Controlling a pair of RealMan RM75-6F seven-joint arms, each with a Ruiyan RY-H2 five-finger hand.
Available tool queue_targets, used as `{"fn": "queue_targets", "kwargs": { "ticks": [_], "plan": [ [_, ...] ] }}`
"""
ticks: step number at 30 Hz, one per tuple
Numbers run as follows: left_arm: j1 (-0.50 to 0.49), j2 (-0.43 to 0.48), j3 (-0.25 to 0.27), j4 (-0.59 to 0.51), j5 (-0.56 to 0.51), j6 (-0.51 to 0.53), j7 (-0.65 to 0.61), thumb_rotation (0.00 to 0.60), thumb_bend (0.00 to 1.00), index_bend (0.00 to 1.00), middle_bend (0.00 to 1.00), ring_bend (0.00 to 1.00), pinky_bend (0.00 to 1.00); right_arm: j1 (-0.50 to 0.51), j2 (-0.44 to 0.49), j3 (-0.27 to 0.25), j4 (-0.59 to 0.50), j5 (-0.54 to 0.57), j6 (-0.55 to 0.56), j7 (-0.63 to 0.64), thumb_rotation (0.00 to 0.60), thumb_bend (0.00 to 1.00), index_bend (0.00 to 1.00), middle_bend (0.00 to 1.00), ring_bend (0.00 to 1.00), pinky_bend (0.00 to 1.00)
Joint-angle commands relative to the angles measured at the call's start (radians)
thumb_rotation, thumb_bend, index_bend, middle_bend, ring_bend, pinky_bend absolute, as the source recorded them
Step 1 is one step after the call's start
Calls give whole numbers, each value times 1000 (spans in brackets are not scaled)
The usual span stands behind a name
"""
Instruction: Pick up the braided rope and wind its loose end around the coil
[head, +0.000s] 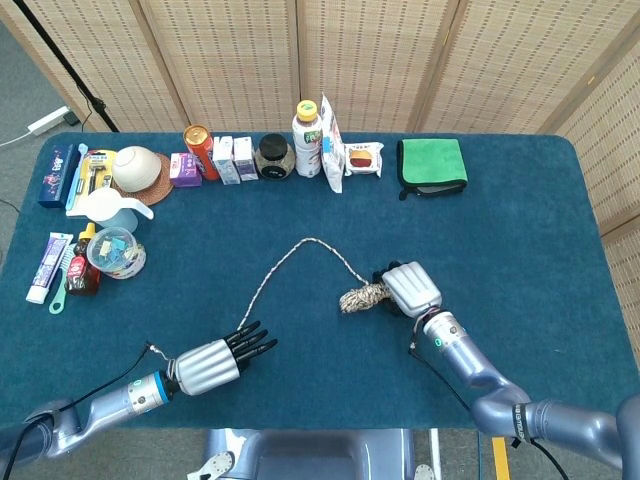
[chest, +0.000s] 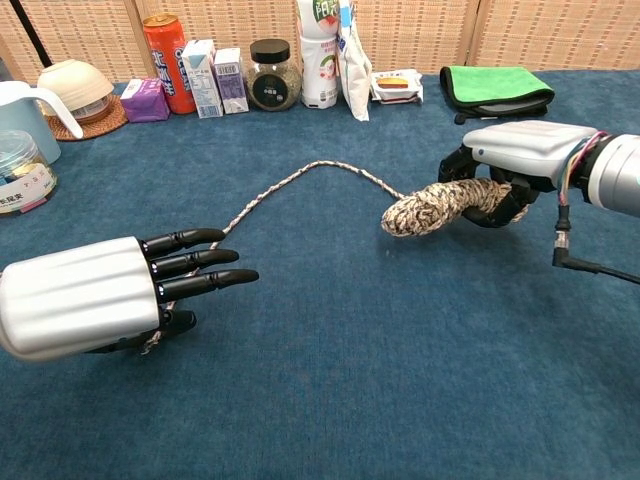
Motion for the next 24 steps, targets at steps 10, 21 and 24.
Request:
{"fn": "queue_targets", "kwargs": {
  "ticks": [10, 21, 24],
  "plan": [
    [0, 39, -44, -46, -40, 75, -54, 600, 371, 754, 0, 0, 0, -4, -9, -7, 16, -8, -3, 17, 600, 791, 624, 550, 341, 481],
    [-12, 153, -107, -246, -66, 147, -65, 600, 371, 758, 0, 0, 0, -9, -26, 78, -83, 134, 13, 52, 600, 825, 638, 588, 376, 513],
    [-12, 182, -120, -285, -75, 154, -70, 600, 371, 765, 0, 0, 0, -4, -17, 105, -127, 177, 13, 61, 600, 826, 641, 592, 377, 516]
  ]
}}
